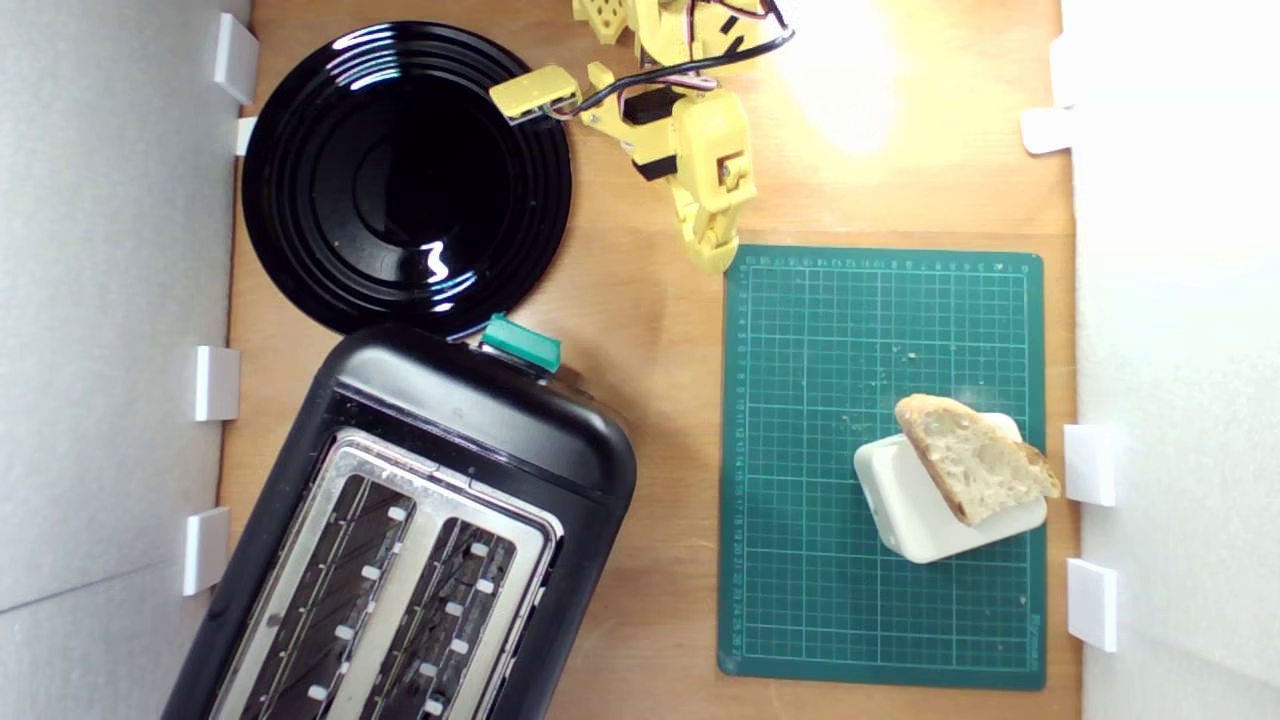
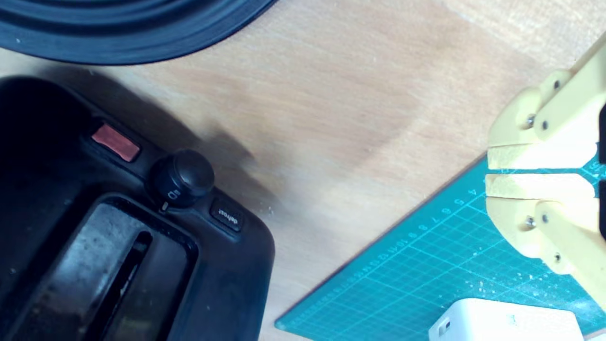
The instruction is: Pick bread and place in toaster
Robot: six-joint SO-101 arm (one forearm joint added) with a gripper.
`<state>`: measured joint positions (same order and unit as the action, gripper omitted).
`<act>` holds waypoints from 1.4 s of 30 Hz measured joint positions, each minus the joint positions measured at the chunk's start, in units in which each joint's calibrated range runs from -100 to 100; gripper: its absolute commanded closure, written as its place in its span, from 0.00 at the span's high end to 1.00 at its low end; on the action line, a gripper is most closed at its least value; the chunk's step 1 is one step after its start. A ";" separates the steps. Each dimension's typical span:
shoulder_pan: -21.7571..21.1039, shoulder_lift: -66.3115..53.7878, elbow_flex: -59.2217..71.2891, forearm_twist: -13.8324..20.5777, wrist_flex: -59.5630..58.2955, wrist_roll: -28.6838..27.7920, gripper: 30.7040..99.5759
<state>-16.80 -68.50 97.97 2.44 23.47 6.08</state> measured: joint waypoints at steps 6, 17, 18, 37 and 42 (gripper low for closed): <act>-4.76 13.27 0.00 0.00 -14.66 0.00 0.20; -8.88 31.42 0.00 0.00 -39.24 0.00 0.20; -8.88 32.09 0.00 0.00 -40.42 -0.16 0.20; -11.99 42.42 -1.29 11.82 -56.02 -9.21 0.20; -14.10 42.42 -1.29 11.82 -56.02 -9.21 0.20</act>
<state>-30.89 -26.08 96.67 14.26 -32.54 -3.13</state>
